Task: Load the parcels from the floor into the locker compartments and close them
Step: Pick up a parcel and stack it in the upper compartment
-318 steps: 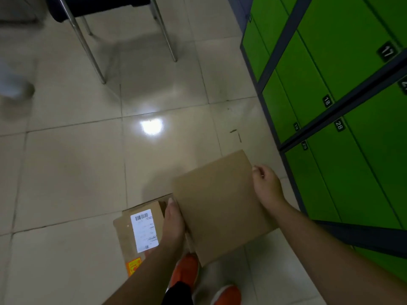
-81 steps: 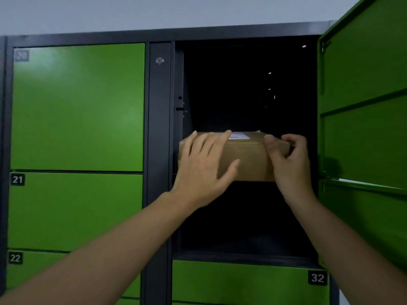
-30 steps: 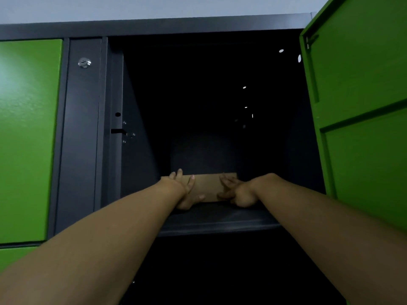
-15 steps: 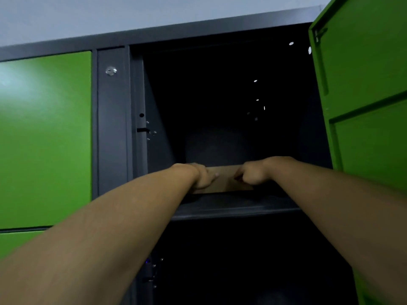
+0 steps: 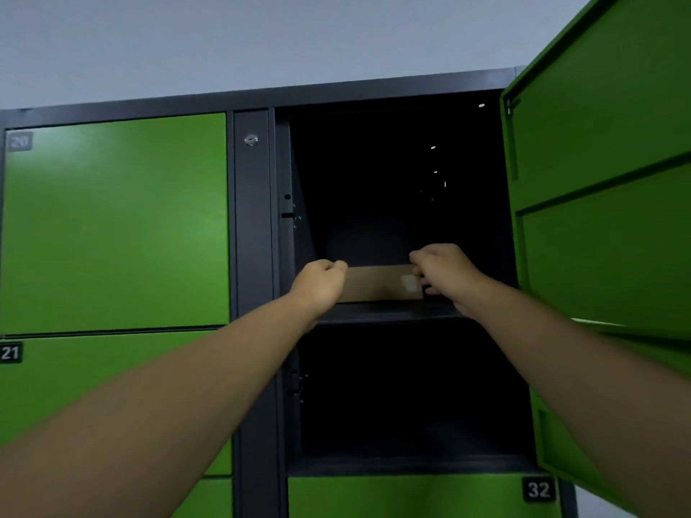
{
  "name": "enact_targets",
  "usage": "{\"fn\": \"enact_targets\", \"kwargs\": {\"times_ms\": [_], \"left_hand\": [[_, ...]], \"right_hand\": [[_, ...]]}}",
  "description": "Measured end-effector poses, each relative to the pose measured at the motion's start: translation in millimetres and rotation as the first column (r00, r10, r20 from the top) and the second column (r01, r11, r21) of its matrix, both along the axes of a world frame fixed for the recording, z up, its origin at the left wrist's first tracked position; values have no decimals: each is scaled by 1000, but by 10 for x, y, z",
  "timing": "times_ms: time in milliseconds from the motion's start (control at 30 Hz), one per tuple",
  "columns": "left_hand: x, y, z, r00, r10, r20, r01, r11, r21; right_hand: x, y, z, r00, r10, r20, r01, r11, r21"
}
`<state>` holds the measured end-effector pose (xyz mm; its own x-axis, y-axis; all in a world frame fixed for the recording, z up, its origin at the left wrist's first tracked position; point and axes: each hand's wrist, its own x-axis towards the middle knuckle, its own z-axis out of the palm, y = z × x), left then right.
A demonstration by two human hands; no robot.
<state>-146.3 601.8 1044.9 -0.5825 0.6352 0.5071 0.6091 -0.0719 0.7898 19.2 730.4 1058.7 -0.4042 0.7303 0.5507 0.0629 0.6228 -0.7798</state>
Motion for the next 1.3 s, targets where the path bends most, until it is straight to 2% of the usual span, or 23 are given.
{"fn": "enact_targets", "kwargs": {"times_ms": [133, 300, 500, 667, 833, 1067, 1233, 1300], "left_hand": [[226, -393, -192, 987, 3, 161, -29, 986, 162], [365, -1023, -576, 955, 23, 297, -80, 980, 181], [328, -1826, -1431, 921, 110, 373, -150, 986, 78], [322, -2547, -2273, 868, 277, 412, -302, 953, -5], [340, -3246, -2940, 740, 453, 496, -459, 881, -120], [390, -4030, -3790, 568, 589, 575, -575, 784, -236], [455, -4637, -4590, 396, 745, 537, -645, 642, -414], [512, -4918, -4971, 359, 796, 488, -659, 586, -471]], "right_hand": [[136, -477, -220, 986, 30, -162, -44, 996, -82], [311, -1039, -703, 961, 145, -236, -208, 941, -266], [161, -1633, -1484, 964, 212, -161, -260, 878, -402], [-108, -2140, -2205, 956, 290, -48, -274, 822, -500], [-405, -2643, -2991, 927, 375, 5, -297, 742, -600], [-722, -3260, -4068, 855, 501, 136, -280, 666, -691], [-993, -3708, -4840, 712, 653, 259, -279, 601, -749], [-1080, -3906, -5157, 635, 712, 300, -279, 573, -770]]}}
